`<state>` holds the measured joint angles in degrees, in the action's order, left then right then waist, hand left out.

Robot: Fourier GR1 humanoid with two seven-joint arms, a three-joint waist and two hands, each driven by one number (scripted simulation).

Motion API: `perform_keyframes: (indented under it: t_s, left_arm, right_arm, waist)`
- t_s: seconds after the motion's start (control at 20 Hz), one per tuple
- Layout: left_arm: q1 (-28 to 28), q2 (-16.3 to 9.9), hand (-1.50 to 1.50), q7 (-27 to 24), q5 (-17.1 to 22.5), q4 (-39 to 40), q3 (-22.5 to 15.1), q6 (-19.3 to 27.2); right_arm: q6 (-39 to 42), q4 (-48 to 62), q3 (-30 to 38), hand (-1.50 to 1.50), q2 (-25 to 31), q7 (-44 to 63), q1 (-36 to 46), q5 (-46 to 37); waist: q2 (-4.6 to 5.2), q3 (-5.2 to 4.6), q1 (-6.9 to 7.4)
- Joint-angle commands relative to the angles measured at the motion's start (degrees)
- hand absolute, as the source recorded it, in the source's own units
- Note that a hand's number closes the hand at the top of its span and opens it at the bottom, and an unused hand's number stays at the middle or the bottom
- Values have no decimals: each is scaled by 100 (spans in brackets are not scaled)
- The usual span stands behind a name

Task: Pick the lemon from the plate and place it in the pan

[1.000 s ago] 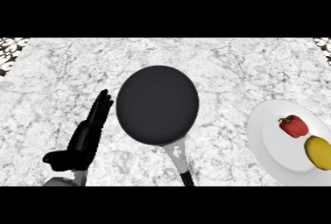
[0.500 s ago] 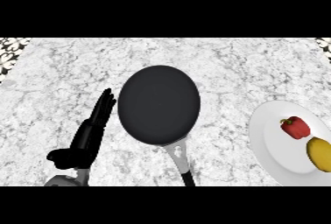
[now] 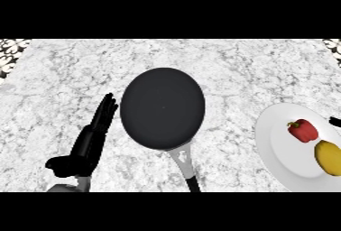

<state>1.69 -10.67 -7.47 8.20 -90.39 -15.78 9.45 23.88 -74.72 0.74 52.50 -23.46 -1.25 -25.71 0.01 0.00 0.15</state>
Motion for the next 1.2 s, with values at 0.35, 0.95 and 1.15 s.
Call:
perform_keyframes:
  t_s: [0.35, 0.95, 1.15]
  left_arm:
    - [70, 219, 0, 216, -298, -35, 279, -236]
    - [10, 325, 0, 352, -378, -256, 627, -574]
    - [-40, 543, 0, 165, -654, -73, 336, -398]
  right_arm:
    - [156, 308, 520, -150, -633, -98, 122, -637]
    - [-122, 1002, 421, -150, -1417, -23, 588, -1577]
    - [-197, 1853, -84, 150, -1373, -443, 1061, -2120]
  waist:
    - [-3, 0, -14]
    - [-4, 0, -9]
    - [7, 3, 37]
